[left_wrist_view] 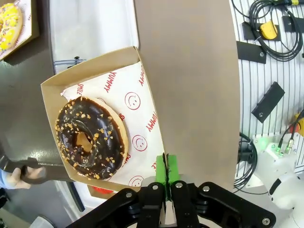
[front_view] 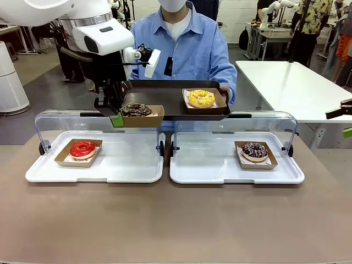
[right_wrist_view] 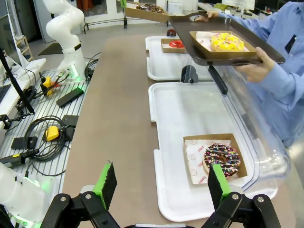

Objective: Provide the desired donut to the person.
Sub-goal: Pick up and lift the Paper togo box containing the Donut pointed at by the person, then place the picked Paper togo box onto the Handle tray extended by the person.

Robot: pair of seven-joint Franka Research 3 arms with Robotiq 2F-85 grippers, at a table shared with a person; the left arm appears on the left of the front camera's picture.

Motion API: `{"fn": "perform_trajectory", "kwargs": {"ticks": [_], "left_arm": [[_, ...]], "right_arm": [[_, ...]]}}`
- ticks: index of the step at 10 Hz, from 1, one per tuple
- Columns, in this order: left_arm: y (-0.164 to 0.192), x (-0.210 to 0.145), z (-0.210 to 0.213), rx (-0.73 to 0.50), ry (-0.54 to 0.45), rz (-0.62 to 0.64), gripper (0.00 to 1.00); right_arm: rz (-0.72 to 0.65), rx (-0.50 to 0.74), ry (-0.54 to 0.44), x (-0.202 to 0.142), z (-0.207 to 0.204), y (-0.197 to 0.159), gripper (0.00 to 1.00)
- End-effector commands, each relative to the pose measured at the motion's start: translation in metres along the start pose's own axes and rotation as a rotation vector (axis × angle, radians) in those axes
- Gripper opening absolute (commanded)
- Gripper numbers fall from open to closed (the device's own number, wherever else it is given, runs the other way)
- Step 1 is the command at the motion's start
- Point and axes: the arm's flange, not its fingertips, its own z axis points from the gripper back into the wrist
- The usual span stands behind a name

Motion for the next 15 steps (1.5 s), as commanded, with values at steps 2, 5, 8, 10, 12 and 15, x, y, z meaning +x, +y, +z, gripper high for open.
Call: {"fn": "perform_trajectory", "kwargs": {"ticks": [2, 5, 8, 10, 12, 15], "left_arm": [[-0.0047, -0.0012, 0.0017, 0.008, 0.004, 0.0, 0.0], [-0.0047, -0.0012, 0.0017, 0.008, 0.004, 0.0, 0.0], [-0.0047, -0.0012, 0.0017, 0.008, 0.004, 0.0, 0.0], [-0.0047, -0.0012, 0.0017, 0.008, 0.004, 0.0, 0.0], [-0.0047, -0.0012, 0.0017, 0.008, 0.004, 0.0, 0.0], [-0.0009, 0.0008, 0.0003, 0.0, -0.001, -0.003, 0.01]], "right_arm": [[0.002, 0.003, -0.008, -0.0005, -0.0001, 0.0011, 1.0], [0.002, 0.003, -0.008, -0.0005, -0.0001, 0.0011, 1.0], [0.002, 0.003, -0.008, -0.0005, -0.0001, 0.0011, 1.0], [0.002, 0.003, -0.008, -0.0005, -0.0001, 0.0011, 1.0], [0.002, 0.003, -0.008, -0.0005, -0.0001, 0.0011, 1.0], [0.002, 0.003, -0.008, -0.0005, -0.0001, 0.0011, 1.0]]}}
